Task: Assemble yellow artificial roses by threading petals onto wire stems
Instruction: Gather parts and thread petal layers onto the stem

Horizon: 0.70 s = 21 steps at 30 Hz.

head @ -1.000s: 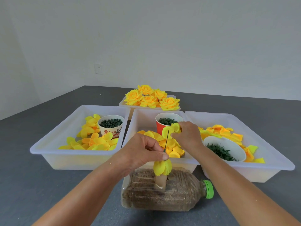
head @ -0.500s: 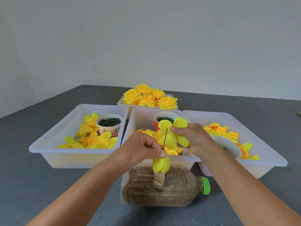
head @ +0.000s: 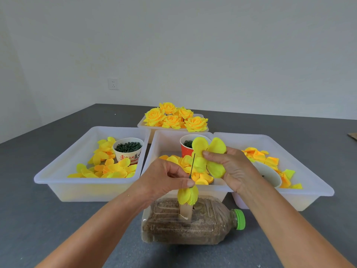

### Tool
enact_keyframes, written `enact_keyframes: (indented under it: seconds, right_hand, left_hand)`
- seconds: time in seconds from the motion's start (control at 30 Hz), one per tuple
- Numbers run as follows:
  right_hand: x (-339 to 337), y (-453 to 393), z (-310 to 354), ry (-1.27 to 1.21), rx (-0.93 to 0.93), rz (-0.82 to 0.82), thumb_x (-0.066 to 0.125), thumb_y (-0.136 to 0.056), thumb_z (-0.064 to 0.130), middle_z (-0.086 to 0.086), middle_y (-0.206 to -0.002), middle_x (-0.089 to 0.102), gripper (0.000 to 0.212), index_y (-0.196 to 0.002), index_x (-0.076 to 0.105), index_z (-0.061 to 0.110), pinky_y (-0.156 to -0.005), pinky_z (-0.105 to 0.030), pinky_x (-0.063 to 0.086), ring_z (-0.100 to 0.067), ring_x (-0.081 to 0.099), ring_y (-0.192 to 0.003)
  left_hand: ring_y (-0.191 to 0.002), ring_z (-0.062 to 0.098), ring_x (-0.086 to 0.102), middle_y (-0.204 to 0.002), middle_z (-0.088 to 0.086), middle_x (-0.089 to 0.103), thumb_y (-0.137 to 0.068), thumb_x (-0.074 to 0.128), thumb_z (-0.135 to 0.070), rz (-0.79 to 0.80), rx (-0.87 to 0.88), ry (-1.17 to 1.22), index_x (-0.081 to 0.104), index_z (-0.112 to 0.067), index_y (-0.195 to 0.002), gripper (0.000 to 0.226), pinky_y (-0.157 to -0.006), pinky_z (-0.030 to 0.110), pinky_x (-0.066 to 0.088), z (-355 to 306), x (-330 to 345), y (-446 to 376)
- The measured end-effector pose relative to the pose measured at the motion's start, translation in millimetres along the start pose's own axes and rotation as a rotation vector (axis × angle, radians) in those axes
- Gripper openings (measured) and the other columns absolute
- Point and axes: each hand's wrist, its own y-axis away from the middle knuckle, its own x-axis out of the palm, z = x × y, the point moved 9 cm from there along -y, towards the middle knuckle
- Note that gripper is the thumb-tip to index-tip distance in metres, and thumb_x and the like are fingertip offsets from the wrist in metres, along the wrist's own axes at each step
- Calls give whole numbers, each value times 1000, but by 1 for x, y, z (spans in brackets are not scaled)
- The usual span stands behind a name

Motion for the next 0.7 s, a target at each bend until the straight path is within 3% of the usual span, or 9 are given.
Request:
enact_keyframes:
  seconds: [0.1, 0.23, 0.3, 0.43, 0.57, 0.7]
  right_hand:
    - [1, -1, 6, -37, -23, -8, 77, -45, 13, -19, -94, 70, 53, -96, 68, 0, -76, -44, 55, -32, 67, -81]
    - [6, -2, 17, -26, -64, -21, 79, -44, 14, -15, -88, 71, 43, -85, 69, 8, -77, -45, 54, -31, 67, -79]
    - [11, -2, 23, 28, -89, -12, 81, -47, 13, -12, -83, 72, 37, -82, 69, 10, -76, -43, 56, -30, 69, -78]
    - [24, -1, 24, 76, -67, 68, 80, -46, 17, -13, -86, 73, 46, -89, 70, 6, -75, -40, 56, -29, 70, -80]
    - [28, 1, 18, -1, 1, 203, 75, -51, 18, -9, -87, 73, 41, -91, 70, 9, -71, -33, 55, -22, 68, -75]
    - [22, -1, 11, -10, 12, 212, 75, -52, 17, -6, -82, 72, 42, -93, 70, 9, -63, -28, 53, -17, 66, -70]
  left_hand:
    - [-75, 11, 64, -78, 6, 72, -57, 77, -34, -26, 9, 8, 73, -12, -75, 28, -73, 20, 51, -6, -5, 1]
    - [-70, 0, 64, -77, -8, 72, -51, 69, -56, -246, 119, -15, 72, -22, -82, 46, -66, 15, 50, -33, -29, -3]
    - [-75, 12, 68, -83, 3, 73, -55, 71, -52, -292, 162, 5, 72, -17, -87, 48, -71, 22, 53, -46, -35, -9]
    - [-73, 30, 61, -89, 32, 65, -79, 71, -13, -297, 192, 63, 69, 0, -84, 14, -72, 39, 54, -61, -35, -19]
    - [-61, 22, 62, -76, 17, 67, -83, 66, -5, -369, 102, 206, 68, -2, -80, 4, -61, 28, 53, -48, -43, -24]
    - [-67, 24, 61, -77, 15, 66, -83, 66, -6, -418, 69, 300, 68, -7, -77, 7, -70, 36, 54, -41, -46, -24]
